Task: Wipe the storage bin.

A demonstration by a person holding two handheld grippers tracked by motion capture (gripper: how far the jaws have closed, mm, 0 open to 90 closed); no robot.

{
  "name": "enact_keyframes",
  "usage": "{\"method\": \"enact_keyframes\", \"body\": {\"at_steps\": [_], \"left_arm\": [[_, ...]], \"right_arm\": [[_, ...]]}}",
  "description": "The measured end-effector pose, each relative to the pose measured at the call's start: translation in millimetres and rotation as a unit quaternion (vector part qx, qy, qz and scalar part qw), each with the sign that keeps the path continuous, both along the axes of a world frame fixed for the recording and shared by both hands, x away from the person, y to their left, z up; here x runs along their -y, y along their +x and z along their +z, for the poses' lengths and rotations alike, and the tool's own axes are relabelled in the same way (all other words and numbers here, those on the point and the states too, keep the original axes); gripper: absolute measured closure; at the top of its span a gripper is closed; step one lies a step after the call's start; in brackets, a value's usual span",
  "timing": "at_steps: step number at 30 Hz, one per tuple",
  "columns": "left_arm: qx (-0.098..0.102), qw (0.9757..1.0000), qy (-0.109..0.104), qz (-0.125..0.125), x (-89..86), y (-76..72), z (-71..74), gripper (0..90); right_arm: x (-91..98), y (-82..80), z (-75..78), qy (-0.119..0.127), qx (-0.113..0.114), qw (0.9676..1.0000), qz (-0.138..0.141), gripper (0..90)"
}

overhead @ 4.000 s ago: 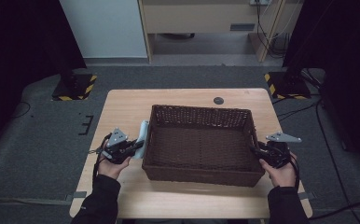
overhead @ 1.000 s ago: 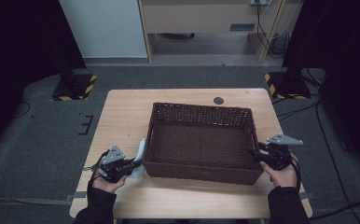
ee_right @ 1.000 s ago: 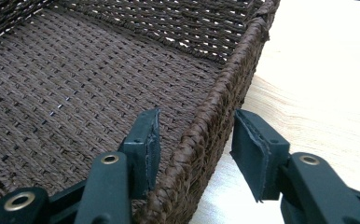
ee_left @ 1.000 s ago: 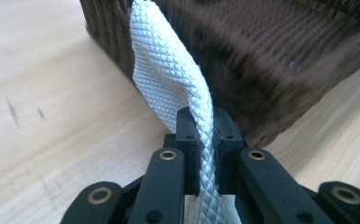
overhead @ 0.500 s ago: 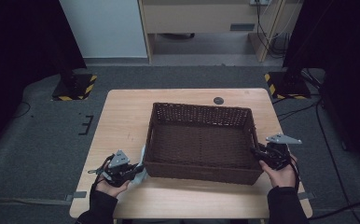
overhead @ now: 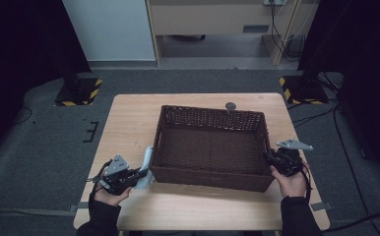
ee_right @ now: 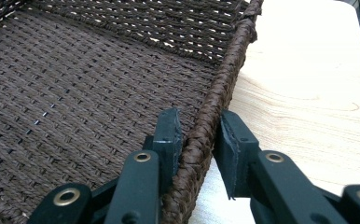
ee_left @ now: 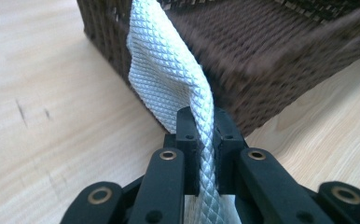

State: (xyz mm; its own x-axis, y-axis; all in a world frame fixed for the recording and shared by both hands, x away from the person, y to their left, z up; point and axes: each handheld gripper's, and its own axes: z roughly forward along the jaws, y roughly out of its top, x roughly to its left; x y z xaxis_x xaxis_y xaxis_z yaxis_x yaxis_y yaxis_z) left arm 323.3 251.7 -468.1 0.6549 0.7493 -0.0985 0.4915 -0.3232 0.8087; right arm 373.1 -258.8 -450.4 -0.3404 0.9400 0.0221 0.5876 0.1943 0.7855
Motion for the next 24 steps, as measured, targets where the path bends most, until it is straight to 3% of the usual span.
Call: {"method": "enact_keyframes", "body": {"at_steps": [1,5,13,16,24], "left_arm": [[-0.016,0.9998,0.01,0.002,2.1,1.6,-8.0,83.0],[-0.032,0.9991,0.027,0.0,6.8,3.0,-16.1,83.0],[0.014,0.9996,-0.024,0.009,-5.3,-7.8,12.6,83.0],[0.023,0.9993,-0.027,0.008,-6.4,-12.8,17.4,83.0],[-0.016,0.9998,0.005,0.009,4.6,-17.0,-6.9,83.0]], "right_arm": [[2.3,-0.3,-1.3,0.011,0.005,0.9999,0.003,67.7],[3.3,-0.8,-1.2,0.001,0.015,0.9998,0.01,61.3],[9.7,-5.7,-0.4,0.005,0.028,0.999,0.033,49.7],[10.4,-5.8,-0.8,0.003,0.031,0.9988,0.037,48.3],[14.0,-9.0,2.9,0.011,0.044,0.9984,0.032,42.0]]}}
